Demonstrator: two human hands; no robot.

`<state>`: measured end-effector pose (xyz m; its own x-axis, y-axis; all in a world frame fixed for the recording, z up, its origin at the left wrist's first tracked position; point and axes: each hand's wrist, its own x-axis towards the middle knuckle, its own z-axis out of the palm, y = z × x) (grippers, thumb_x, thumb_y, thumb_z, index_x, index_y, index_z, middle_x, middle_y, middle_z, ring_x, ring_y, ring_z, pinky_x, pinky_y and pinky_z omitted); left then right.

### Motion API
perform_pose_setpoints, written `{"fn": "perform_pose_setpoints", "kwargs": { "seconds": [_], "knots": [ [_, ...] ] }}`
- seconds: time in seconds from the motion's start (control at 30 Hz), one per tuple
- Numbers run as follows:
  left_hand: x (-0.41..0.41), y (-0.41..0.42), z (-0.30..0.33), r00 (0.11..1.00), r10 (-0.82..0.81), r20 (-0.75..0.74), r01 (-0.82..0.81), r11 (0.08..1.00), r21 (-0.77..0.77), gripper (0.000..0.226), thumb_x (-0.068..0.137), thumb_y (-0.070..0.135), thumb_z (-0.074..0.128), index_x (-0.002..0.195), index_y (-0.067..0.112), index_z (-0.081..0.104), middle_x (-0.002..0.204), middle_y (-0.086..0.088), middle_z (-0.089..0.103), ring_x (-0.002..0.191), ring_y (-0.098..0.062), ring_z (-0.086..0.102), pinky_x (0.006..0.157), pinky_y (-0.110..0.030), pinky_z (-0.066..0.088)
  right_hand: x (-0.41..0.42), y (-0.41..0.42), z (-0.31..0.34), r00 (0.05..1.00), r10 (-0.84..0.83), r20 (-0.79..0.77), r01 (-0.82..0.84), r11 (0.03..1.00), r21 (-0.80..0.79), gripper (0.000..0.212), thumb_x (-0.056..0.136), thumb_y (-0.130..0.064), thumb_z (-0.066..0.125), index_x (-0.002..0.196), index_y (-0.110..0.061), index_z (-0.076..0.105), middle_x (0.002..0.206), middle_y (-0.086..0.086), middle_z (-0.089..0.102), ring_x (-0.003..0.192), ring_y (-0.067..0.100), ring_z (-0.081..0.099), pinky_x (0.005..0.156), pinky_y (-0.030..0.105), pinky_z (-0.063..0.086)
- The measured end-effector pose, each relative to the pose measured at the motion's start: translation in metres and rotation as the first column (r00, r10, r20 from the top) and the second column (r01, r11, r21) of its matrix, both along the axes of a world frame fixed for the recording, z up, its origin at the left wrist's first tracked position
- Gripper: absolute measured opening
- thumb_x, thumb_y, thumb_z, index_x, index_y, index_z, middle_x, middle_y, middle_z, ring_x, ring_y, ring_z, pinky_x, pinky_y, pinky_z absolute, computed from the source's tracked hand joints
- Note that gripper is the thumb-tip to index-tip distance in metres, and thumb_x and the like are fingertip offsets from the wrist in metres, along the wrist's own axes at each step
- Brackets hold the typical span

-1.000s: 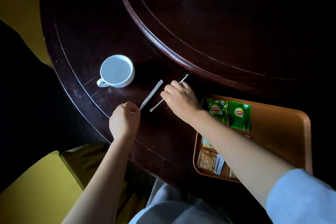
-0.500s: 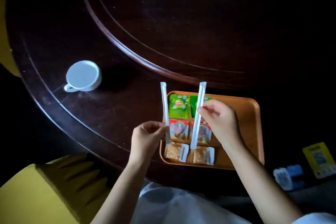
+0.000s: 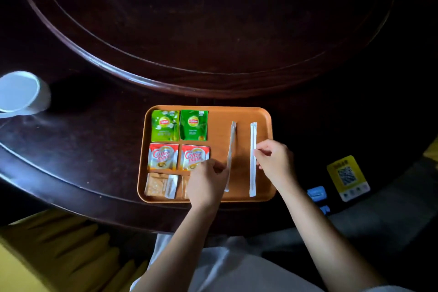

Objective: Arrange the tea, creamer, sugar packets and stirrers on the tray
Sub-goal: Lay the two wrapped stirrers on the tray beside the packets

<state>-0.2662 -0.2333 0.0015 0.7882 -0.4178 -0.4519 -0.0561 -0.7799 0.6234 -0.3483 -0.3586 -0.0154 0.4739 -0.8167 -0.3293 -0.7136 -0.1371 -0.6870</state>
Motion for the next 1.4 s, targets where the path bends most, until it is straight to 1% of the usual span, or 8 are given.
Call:
{"fn": "perform_pose_setpoints", "kwargs": {
  "seconds": [0.2,0.3,0.37,0.43,0.53,0.63,0.8,1.4],
  "knots": [
    [-0.003,-0.009,-0.003,0.978,-0.141,0.151,0.119,0.982,0.149,0.02,0.081,0.037,0.058,0.08,0.02,0.069,0.077,-0.002,0.071,0.075,-0.024,0.065,0.056,-0.023,0.037,0.006,-0.006,-0.009,0.989,0.082,-0.125,-0.103,0.981,-0.167,0.003,0.083,-0.012,0.064,0.081,-0.012,0.062,0.077,0.0,0.065,0.07,0.014,0.064,0.056,0.021,0.05],
    [-0.002,-0.006,0.0,0.939,-0.228,0.259,0.186,0.967,0.177,0.025,0.082,0.043,0.057,0.079,0.019,0.063,0.076,-0.001,0.068,0.073,-0.025,0.063,0.054,-0.025,0.039,0.002,-0.004,-0.001,0.969,0.122,-0.214,-0.188,0.928,-0.32,0.006,0.082,-0.015,0.065,0.086,-0.014,0.061,0.085,0.003,0.066,0.076,0.019,0.062,0.062,0.028,0.052],
    [0.003,0.002,-0.002,0.834,-0.303,0.462,0.304,0.95,0.075,0.016,0.08,0.033,0.06,0.083,0.018,0.061,0.079,-0.002,0.068,0.075,-0.027,0.061,0.054,-0.03,0.046,-0.009,-0.004,0.003,0.959,0.206,-0.192,-0.275,0.834,-0.478,0.018,0.078,-0.012,0.068,0.095,-0.013,0.063,0.094,0.005,0.066,0.086,0.024,0.062,0.07,0.037,0.054],
    [0.011,0.011,-0.011,0.652,-0.428,0.626,0.498,0.864,0.072,0.024,0.079,0.027,0.059,0.1,0.017,0.06,0.098,-0.004,0.069,0.087,-0.029,0.059,0.065,-0.037,0.052,-0.023,-0.008,-0.001,0.91,0.368,-0.189,-0.407,0.717,-0.565,0.036,0.073,-0.009,0.071,0.108,-0.011,0.063,0.11,0.007,0.068,0.104,0.028,0.061,0.086,0.044,0.052],
    [0.023,0.018,-0.023,0.454,-0.615,0.645,0.644,0.727,0.239,0.056,0.074,0.031,0.067,0.126,0.019,0.051,0.134,-0.002,0.056,0.103,-0.025,0.045,0.076,-0.038,0.051,-0.04,-0.011,-0.014,0.777,0.55,-0.305,-0.615,0.564,-0.551,0.052,0.073,-0.015,0.072,0.122,-0.01,0.057,0.131,0.006,0.058,0.128,0.026,0.047,0.105,0.045,0.037],
    [0.028,0.016,-0.032,0.333,-0.715,0.614,0.698,0.625,0.349,0.077,0.067,0.042,0.073,0.134,0.019,0.044,0.141,-0.001,0.048,0.101,-0.026,0.054,0.072,-0.037,0.052,-0.046,-0.009,-0.021,0.715,0.592,-0.371,-0.691,0.52,-0.502,0.059,0.073,-0.022,0.074,0.127,-0.012,0.052,0.137,0.004,0.053,0.132,0.021,0.039,0.11,0.04,0.023],
    [0.025,0.016,-0.04,0.306,-0.741,0.597,0.729,0.586,0.354,0.076,0.066,0.047,0.073,0.132,0.019,0.048,0.14,0.002,0.05,0.098,-0.028,0.062,0.074,-0.037,0.053,-0.045,-0.005,-0.026,0.729,0.58,-0.363,-0.678,0.543,-0.495,0.06,0.075,-0.024,0.072,0.129,-0.01,0.051,0.138,0.006,0.052,0.132,0.022,0.04,0.109,0.039,0.021],
    [0.022,0.015,-0.041,0.38,-0.741,0.554,0.72,0.613,0.325,0.073,0.068,0.046,0.071,0.132,0.019,0.047,0.141,0.0,0.049,0.098,-0.029,0.06,0.073,-0.038,0.053,-0.035,-0.006,-0.027,0.707,0.601,-0.372,-0.701,0.525,-0.483,0.061,0.072,-0.028,0.074,0.127,-0.012,0.052,0.137,0.005,0.053,0.13,0.022,0.044,0.112,0.04,0.023]
  ]
}}
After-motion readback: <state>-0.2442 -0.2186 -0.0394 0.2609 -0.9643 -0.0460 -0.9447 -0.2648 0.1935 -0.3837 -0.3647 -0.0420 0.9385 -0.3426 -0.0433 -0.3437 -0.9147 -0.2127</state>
